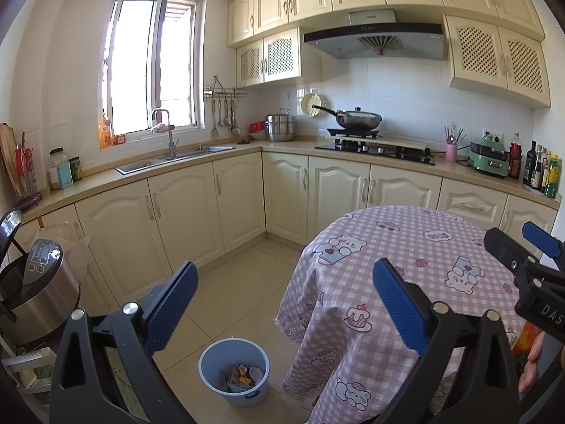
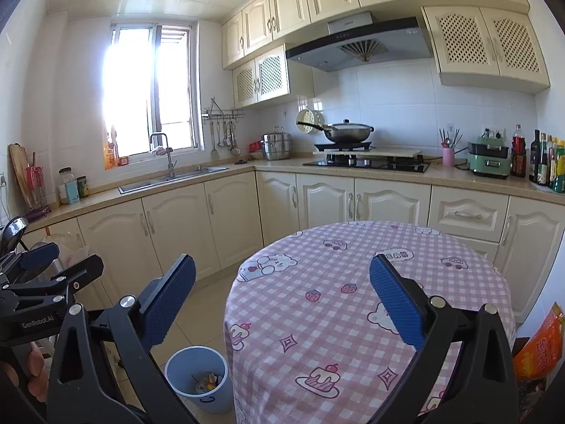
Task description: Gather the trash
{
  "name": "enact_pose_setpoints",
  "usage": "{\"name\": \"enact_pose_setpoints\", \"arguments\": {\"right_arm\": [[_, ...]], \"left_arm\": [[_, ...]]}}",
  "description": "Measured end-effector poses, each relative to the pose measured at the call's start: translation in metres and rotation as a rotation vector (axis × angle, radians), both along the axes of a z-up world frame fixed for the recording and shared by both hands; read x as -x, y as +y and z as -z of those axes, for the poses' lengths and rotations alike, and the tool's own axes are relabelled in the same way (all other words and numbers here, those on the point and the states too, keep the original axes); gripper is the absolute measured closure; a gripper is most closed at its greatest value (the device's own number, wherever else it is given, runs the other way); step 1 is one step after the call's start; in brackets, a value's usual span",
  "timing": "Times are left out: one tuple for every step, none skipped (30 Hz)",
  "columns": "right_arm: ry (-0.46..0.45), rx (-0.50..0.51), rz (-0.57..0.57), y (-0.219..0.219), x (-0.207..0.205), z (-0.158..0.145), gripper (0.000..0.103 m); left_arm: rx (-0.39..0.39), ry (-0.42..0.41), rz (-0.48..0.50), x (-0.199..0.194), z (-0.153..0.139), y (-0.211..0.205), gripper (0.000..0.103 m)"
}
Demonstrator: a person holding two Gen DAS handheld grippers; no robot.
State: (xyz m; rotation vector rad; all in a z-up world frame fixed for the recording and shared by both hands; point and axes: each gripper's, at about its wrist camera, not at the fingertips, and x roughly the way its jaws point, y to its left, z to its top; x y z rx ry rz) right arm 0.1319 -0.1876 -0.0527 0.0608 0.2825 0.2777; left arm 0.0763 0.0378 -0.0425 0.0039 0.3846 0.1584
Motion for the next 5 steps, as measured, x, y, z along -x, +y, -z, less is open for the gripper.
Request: {"name": "enact_pose_setpoints", "arguments": {"right_arm": [[0.011,0.002,0.001,-0.002,-0.006,0.003,0.008],[0.027,0.011,0.003,-0.006,-0.015,0.007,0.008],[0.041,0.02,0.004,-0.009,-0.022,0.01,0.008],[0.061,0.029,0.007,-0.014,-0.03,0.014,0.008],[0.094,0.031,0.018,-0.024,-0.045,0.019,0.008]], "left_arm": [[0.001,0.01,0.0,-0.004,0.003,-0.001,0.006],[0.0,0.025,-0.002,-0.01,0.006,-0.001,0.006],[-0.002,0.035,-0.003,-0.014,0.01,-0.002,0.006],[-0.005,0.051,-0.007,-0.02,0.014,-0.002,0.006],[-0.007,0.062,-0.009,-0.024,0.018,-0.002,0.006]]}}
